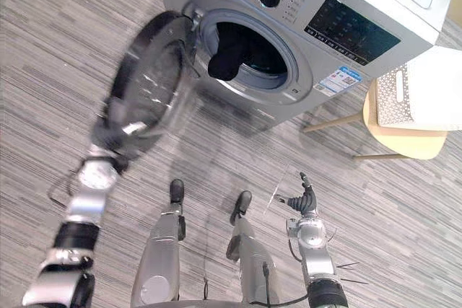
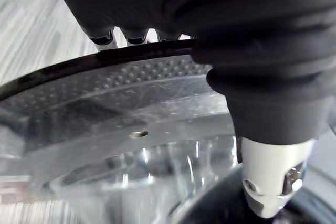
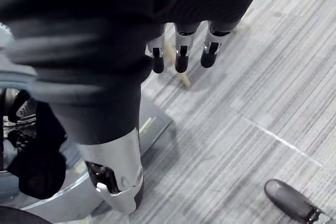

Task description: Pick up the laundry basket with both hands and put the clothes into the washing machine.

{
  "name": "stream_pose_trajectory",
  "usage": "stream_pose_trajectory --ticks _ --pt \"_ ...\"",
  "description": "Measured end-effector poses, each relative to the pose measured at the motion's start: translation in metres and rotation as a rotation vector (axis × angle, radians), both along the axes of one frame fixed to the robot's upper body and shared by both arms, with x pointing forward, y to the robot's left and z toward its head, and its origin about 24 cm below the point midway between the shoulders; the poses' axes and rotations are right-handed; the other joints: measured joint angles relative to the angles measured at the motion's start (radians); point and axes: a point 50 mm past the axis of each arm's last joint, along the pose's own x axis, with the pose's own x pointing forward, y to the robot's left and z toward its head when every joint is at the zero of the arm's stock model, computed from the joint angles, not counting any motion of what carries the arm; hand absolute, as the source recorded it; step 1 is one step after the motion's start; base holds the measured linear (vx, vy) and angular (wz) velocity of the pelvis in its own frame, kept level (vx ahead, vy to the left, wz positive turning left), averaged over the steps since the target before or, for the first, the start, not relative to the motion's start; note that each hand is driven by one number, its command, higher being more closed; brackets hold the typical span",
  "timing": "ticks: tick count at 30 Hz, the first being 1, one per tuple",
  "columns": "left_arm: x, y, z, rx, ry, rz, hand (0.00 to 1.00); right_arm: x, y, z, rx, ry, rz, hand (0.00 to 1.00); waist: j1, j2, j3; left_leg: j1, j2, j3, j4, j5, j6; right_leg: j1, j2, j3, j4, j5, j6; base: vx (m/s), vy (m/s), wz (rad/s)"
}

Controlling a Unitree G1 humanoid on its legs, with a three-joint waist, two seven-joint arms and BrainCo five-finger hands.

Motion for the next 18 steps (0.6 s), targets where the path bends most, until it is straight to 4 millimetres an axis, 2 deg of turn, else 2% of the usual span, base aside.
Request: stream_pose_trajectory --ticks 1,2,4,6,8,9,10,11,12,13,14,16,17,18 --pt "-0.008 -0.025 -0.017 -0.024 0.055 -0.084 0.0 0.003 0.001 0.002 -0.001 -0.006 0.006 0.0 -0.019 0.008 -0.003 0.023 -0.016 0.011 -0.019 0.002 0.005 0.01 -0.011 0.009 0.0 -0.002 0.011 0.05 0.043 -0.08" --pt "-0.01 -0.034 -0.022 -0.037 0.071 -0.112 0.0 0.003 0.001 0.001 -0.002 -0.004 0.007 0.0 -0.025 0.013 -0.006 0.032 -0.024 0.015 -0.025 0.003 0.006 0.014 -0.015 0.011 0.0 -0.003 0.015 0.05 0.046 -0.07" --pt "-0.017 -0.069 -0.033 -0.05 0.133 -0.263 0.0 0.001 0.002 -0.005 -0.005 0.025 0.011 0.0 -0.047 0.032 -0.015 0.075 -0.035 0.044 -0.039 -0.003 0.021 0.034 -0.029 0.036 0.0 -0.005 0.022 0.07 0.038 -0.22" --pt "-0.022 -0.088 -0.037 -0.053 0.154 -0.352 0.0 -0.002 0.001 -0.007 -0.01 0.04 0.009 0.0 -0.06 0.049 -0.032 0.099 -0.045 0.074 -0.051 -0.006 0.027 0.036 -0.037 0.064 0.0 -0.005 0.029 0.07 0.047 -0.34" --pt "-0.025 -0.108 -0.038 -0.067 0.158 -0.43 0.0 -0.003 -0.003 -0.01 -0.03 0.06 0.011 0.0 -0.099 0.09 -0.062 0.117 -0.051 0.101 -0.06 -0.013 0.037 0.036 -0.046 0.087 0.0 -0.005 0.036 0.07 0.022 -0.38" --pt "-0.025 -0.117 -0.035 -0.077 0.152 -0.462 0.0 -0.006 -0.005 -0.013 -0.042 0.077 0.011 0.0 -0.109 0.112 -0.074 0.131 -0.055 0.12 -0.061 -0.019 0.045 0.036 -0.047 0.104 -0.001 -0.004 0.038 0.07 0.018 -0.44" --pt "-0.023 -0.119 -0.032 -0.08 0.144 -0.469 0.0 -0.008 -0.007 -0.014 -0.045 0.085 0.009 0.0 -0.115 0.121 -0.079 0.137 -0.057 0.126 -0.063 -0.019 0.046 0.037 -0.047 0.114 -0.002 -0.004 0.038 0.07 0.007 -0.41" --pt "-0.019 -0.122 -0.027 -0.081 0.125 -0.48 0.0 -0.009 -0.009 -0.016 -0.054 0.099 0.01 0.0 -0.134 0.142 -0.091 0.149 -0.058 0.133 -0.077 -0.019 0.046 0.037 -0.047 0.122 -0.004 -0.004 0.039 0.06 -0.015 -0.32" --pt "-0.013 -0.124 -0.019 -0.074 0.101 -0.484 0.0 -0.01 -0.011 -0.016 -0.059 0.108 0.014 0.0 -0.152 0.154 -0.097 0.163 -0.058 0.146 -0.09 -0.019 0.046 0.036 -0.045 0.136 -0.006 -0.004 0.039 0.05 -0.024 -0.32" --pt "-0.008 -0.124 -0.016 -0.061 0.092 -0.485 0.0 -0.01 -0.011 -0.016 -0.06 0.11 0.017 0.0 -0.157 0.158 -0.098 0.169 -0.058 0.155 -0.096 -0.019 0.046 0.035 -0.043 0.144 -0.008 -0.003 0.041 0.02 -0.032 -0.37" --pt "0.007 -0.123 -0.007 -0.031 0.077 -0.481 0.0 -0.01 -0.015 -0.015 -0.07 0.112 0.022 0.0 -0.167 0.163 -0.099 0.175 -0.057 0.172 -0.103 -0.019 0.045 0.031 -0.042 0.16 -0.014 0.002 0.047 -0.01 -0.036 -0.43" --pt "0.04 -0.108 0.01 0.025 0.062 -0.405 0.0 -0.005 -0.021 -0.009 -0.096 0.094 0.025 0.0 -0.187 0.163 -0.099 0.164 -0.06 0.199 -0.123 -0.016 0.041 -0.004 -0.042 0.192 -0.019 0.015 0.05 -0.04 -0.038 -0.43" --pt "0.064 -0.083 0.028 0.087 0.059 -0.311 0.0 -0.001 -0.025 -0.002 -0.117 0.067 0.026 0.0 -0.204 0.16 -0.097 0.138 -0.06 0.221 -0.131 -0.01 0.041 -0.046 -0.044 0.215 -0.02 0.027 0.055 -0.07 -0.033 -0.48" --pt "0.084 -0.047 0.054 0.164 0.05 -0.194 0.0 0.002 -0.029 0.006 -0.136 0.036 0.027 0.0 -0.222 0.153 -0.091 0.111 -0.06 0.245 -0.132 -0.005 0.044 -0.089 -0.043 0.244 -0.024 0.047 0.056 -0.07 -0.027 -0.53"
